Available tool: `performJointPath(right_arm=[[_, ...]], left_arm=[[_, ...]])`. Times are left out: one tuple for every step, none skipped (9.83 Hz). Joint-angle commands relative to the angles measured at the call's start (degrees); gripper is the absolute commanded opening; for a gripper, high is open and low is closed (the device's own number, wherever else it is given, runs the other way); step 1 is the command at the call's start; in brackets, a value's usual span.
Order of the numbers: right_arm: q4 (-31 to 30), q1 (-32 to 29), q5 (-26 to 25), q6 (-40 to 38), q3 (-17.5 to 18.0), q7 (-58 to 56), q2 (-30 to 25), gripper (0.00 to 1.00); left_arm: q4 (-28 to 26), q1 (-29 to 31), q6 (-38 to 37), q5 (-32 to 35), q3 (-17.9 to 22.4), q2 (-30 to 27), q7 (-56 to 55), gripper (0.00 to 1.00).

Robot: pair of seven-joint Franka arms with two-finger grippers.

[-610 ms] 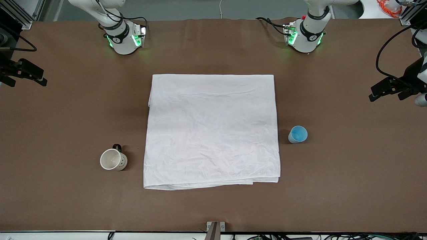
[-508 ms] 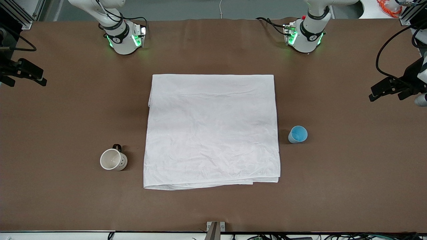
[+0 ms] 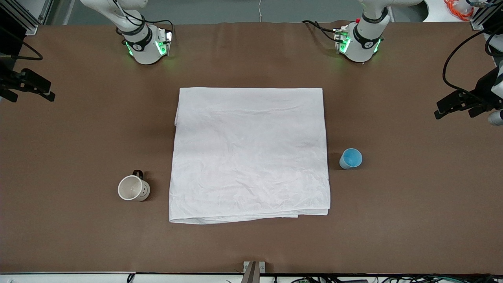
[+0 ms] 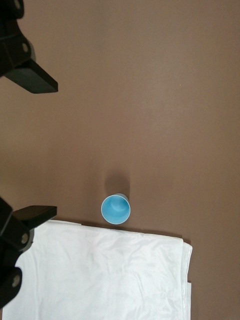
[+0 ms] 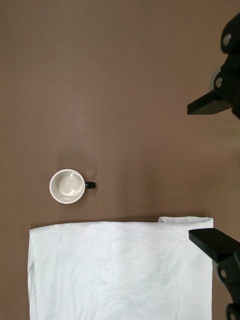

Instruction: Place blue cup into white mug on cloth

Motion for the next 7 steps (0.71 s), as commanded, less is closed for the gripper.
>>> performJointPath(right_arm=[[-0.9,-0.1,0.9,0.6,0.4,-0.4,-0.4,1.00],[-1.2,1.6,1.0,1.3,0.4,-0.1,0.6,1.00],[-2.4,2.4,1.2,3.2,0.4,0.0,2.2,0.99],[-7.1,2.5,3.9,8.9,0.4,-0.1,2.4,0.99],[-12.2,2.5,4.8,15.0,0.4,-0.2,2.4,0.99],[-17.5,2.8,5.4,22.2,0.4,-0.1,3.0,0.99],[-22.1,3.7,5.5,30.7,0.3,0.1,5.8,0.98]], left_arm=[[1.3,0.0,-1.4,0.2,0.0,0.3,0.4,0.99],[1.4,-0.1,-1.7,0.3,0.0,0.3,-0.1,0.99],[1.4,-0.1,-1.7,0.3,0.0,0.4,-0.1,0.99],[1.4,0.1,-1.7,0.2,0.0,0.5,0.1,0.99],[1.3,0.2,-1.7,0.0,0.1,0.7,0.7,0.99],[1.2,0.3,-1.7,-0.1,0.0,1.2,0.9,0.99],[1.4,0.2,-1.8,0.3,0.1,2.2,1.2,0.99]])
